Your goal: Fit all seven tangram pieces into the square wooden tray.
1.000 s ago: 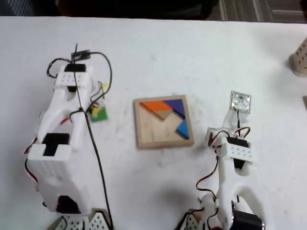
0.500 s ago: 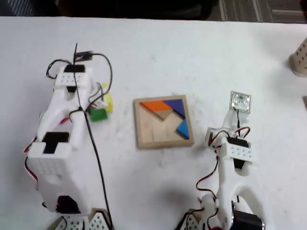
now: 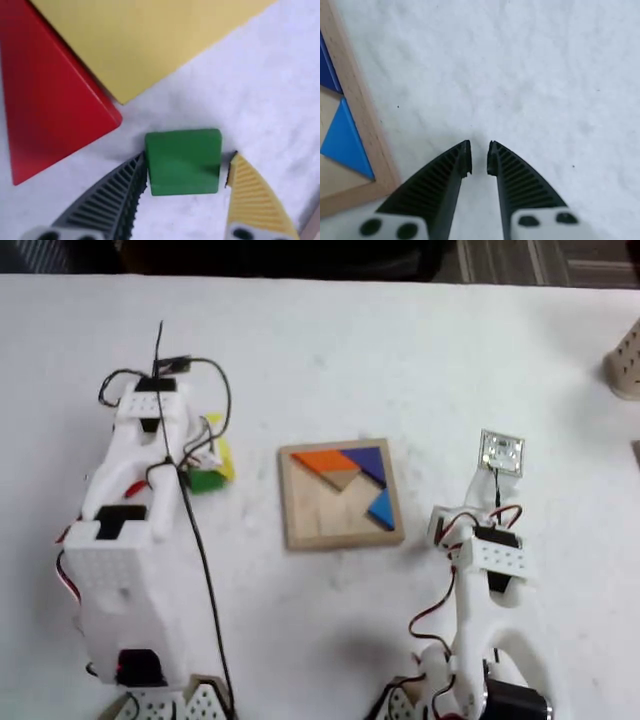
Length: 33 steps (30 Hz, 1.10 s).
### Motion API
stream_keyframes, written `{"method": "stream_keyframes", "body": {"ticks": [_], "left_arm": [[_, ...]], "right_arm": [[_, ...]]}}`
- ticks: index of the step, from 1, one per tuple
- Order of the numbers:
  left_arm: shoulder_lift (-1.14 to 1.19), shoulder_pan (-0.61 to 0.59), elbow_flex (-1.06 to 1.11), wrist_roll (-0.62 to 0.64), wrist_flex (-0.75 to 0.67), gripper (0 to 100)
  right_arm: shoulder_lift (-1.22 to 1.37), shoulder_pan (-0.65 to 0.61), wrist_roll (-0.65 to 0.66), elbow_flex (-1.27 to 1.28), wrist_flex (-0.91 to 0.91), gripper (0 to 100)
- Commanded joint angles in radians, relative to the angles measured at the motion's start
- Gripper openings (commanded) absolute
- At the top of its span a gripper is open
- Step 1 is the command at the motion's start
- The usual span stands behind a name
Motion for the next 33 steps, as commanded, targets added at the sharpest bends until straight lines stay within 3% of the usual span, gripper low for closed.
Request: {"method": "stream_keyframes", "body": {"ticks": [1, 4, 13, 20, 28, 33], "left_arm": [[-0.007, 0.001, -0.038, -0.008, 0.002, 11], [-0.007, 0.022, -0.038, -0.034, 0.009, 2], [-0.012, 0.038, -0.038, -0.077, 0.028, 3], [-0.007, 0.042, -0.176, -0.078, 0.176, 3], [0.001, 0.093, -0.181, -0.083, 0.186, 3], [-0.008, 0.065, -0.183, -0.084, 0.187, 4]], "right_arm": [[-0.028, -0.007, 0.011, -0.008, -0.016, 6.0], [-0.028, -0.007, 0.011, -0.008, -0.016, 6.0], [-0.028, -0.007, 0.011, -0.008, -0.016, 6.0], [-0.028, -0.007, 0.011, -0.008, -0.016, 6.0], [-0.028, -0.007, 0.011, -0.008, -0.016, 6.0], [-0.028, -0.007, 0.011, -0.008, -0.016, 6.0]]}}
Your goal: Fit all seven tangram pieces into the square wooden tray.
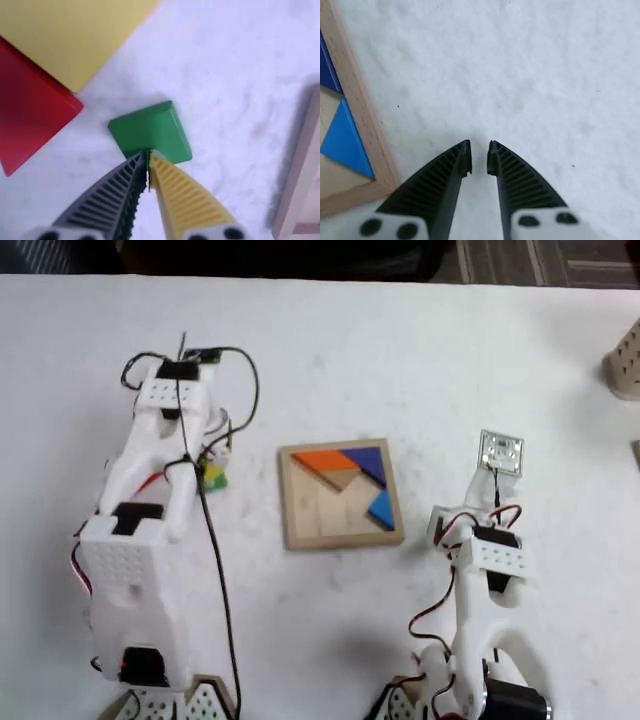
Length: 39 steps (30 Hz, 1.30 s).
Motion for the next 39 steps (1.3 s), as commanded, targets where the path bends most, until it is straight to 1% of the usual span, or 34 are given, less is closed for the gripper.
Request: {"method": "stream_keyframes", "body": {"ticks": [1, 6, 9, 10, 13, 18, 20, 23, 26, 27, 31, 33, 36, 39], "left_arm": [[-0.03, -0.021, -0.035, -0.014, 0.012, 4], [-0.03, -0.044, -0.04, -0.005, 0.031, 15], [-0.03, -0.05, -0.035, 0.023, 0.032, 18], [-0.031, -0.053, -0.034, 0.015, 0.034, 19], [-0.031, -0.065, -0.032, -0.032, 0.049, 20], [-0.038, -0.073, -0.009, -0.043, 0.049, 20], [-0.084, -0.071, 0.037, -0.057, 0.034, 20], [-0.229, -0.068, 0.17, -0.063, -0.037, 20], [-0.378, -0.064, 0.342, -0.057, -0.147, 20], [-0.417, -0.065, 0.394, -0.032, -0.203, 20], [-0.483, -0.071, 0.52, 0.043, -0.388, 20], [-0.483, -0.067, 0.555, 0.048, -0.457, 20], [-0.481, -0.065, 0.582, 0.052, -0.5, 22], [-0.481, -0.065, 0.588, 0.054, -0.505, 30]], "right_arm": [[-0.028, -0.007, 0.011, -0.008, -0.016, 6.0], [-0.028, -0.007, 0.011, -0.008, -0.016, 6.0], [-0.028, -0.007, 0.011, -0.008, -0.016, 6.0], [-0.028, -0.007, 0.011, -0.008, -0.016, 6.0], [-0.028, -0.007, 0.011, -0.006, -0.016, 6.0], [-0.028, -0.018, 0.011, -0.006, -0.016, 6.0], [-0.028, -0.024, 0.011, 0.0, -0.021, 6.0], [-0.031, -0.024, 0.011, 0.003, -0.021, 6.0], [-0.031, -0.024, 0.011, 0.005, -0.021, 6.0], [-0.031, -0.024, 0.011, 0.005, -0.021, 6.0], [-0.035, -0.03, 0.011, 0.008, -0.021, 6.0], [-0.035, -0.03, 0.011, 0.008, -0.021, 6.0], [-0.035, -0.03, 0.011, 0.008, -0.021, 6.0], [-0.035, -0.03, 0.011, 0.008, -0.021, 6.0]]}}
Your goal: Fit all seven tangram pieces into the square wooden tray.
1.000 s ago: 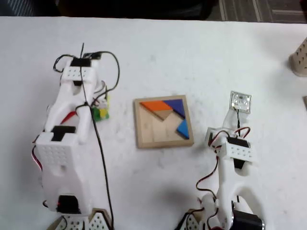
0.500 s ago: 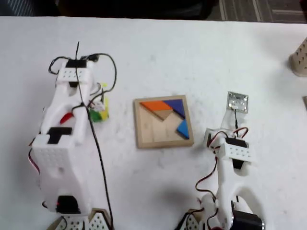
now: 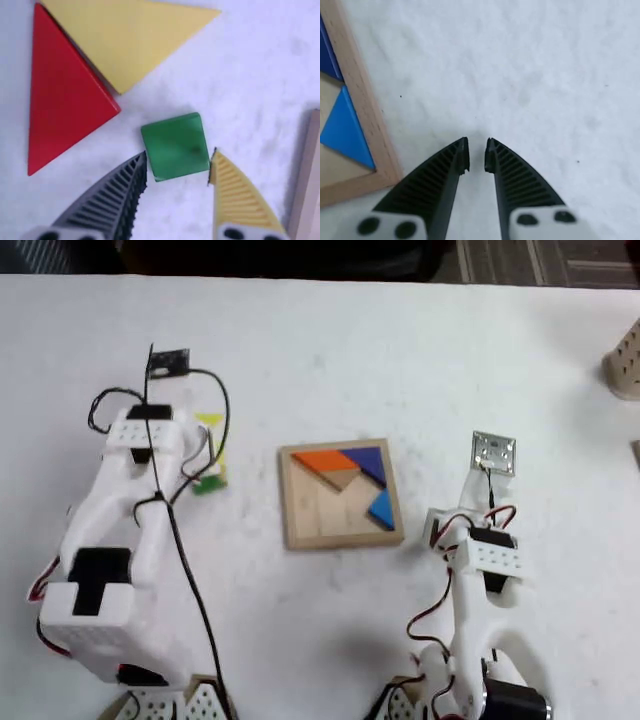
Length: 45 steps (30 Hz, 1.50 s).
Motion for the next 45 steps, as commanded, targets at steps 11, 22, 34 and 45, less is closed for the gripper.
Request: {"method": "stream_keyframes", "body": {"ticks": [11, 22, 34, 45], "left_arm": [[0.166, -0.012, -0.149, 0.141, 0.095, 37], [0.248, -0.061, -0.261, 0.279, 0.175, 37], [0.249, -0.059, -0.256, 0.135, 0.196, 17], [0.246, -0.01, -0.295, 0.133, 0.259, 11]], "right_arm": [[-0.035, -0.007, 0.011, -0.005, -0.021, 6.0], [-0.035, -0.007, 0.011, -0.005, -0.021, 6.0], [-0.035, -0.004, 0.011, -0.005, -0.021, 6.3], [-0.033, -0.005, 0.011, -0.005, -0.021, 6.3]]}}
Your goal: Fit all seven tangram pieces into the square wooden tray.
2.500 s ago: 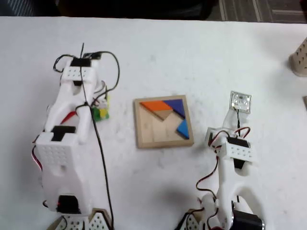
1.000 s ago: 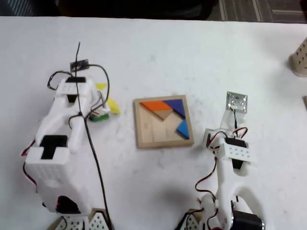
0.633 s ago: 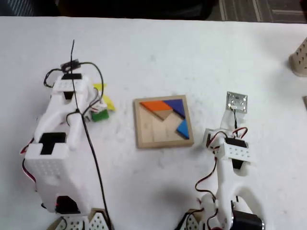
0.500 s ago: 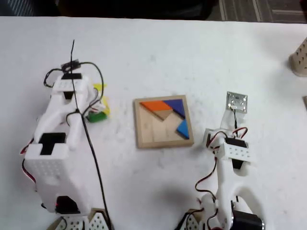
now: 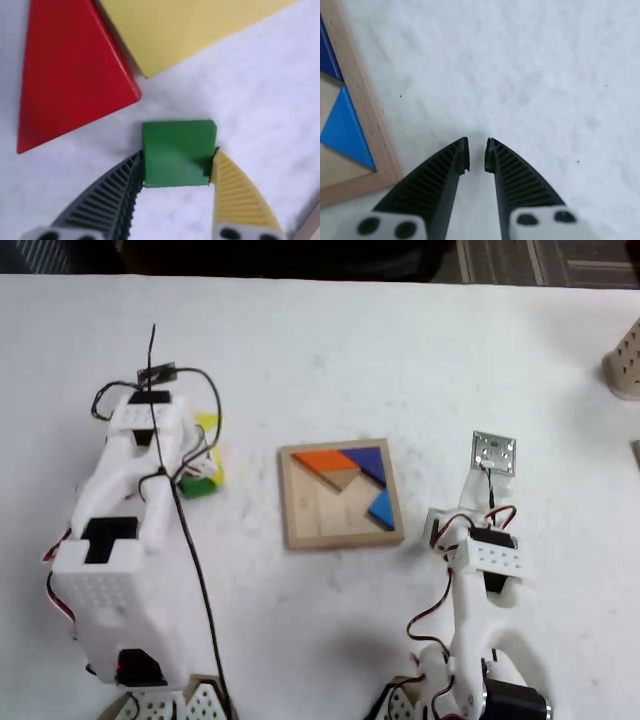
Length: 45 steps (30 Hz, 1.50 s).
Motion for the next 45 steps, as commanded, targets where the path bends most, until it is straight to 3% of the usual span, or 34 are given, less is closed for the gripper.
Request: {"method": "stream_keyframes", "body": {"ticks": [1, 4, 15, 23, 32, 37, 45], "left_arm": [[-0.005, 0.019, -0.068, -0.008, 0.06, 7], [-0.004, 0.033, -0.11, -0.009, 0.118, 3], [-0.005, 0.036, -0.126, -0.018, 0.133, 7], [-0.183, -0.018, -0.074, -0.052, 0.143, 20], [-0.421, -0.015, 0.279, -0.104, -0.153, 23], [-0.326, -0.016, 0.241, -0.115, -0.199, 23], [-0.197, -0.039, 0.098, -0.112, -0.14, 27]], "right_arm": [[-0.033, -0.005, 0.011, -0.005, -0.021, 6.3], [-0.033, -0.005, 0.011, -0.005, -0.021, 6.3], [-0.033, -0.005, 0.011, -0.005, -0.021, 6.3], [-0.033, -0.005, 0.011, -0.005, -0.021, 6.3], [-0.033, -0.007, 0.011, -0.005, -0.021, 6.3], [-0.033, -0.007, 0.011, -0.005, -0.021, 6.2], [-0.033, -0.007, 0.011, -0.005, -0.021, 6.1]]}}
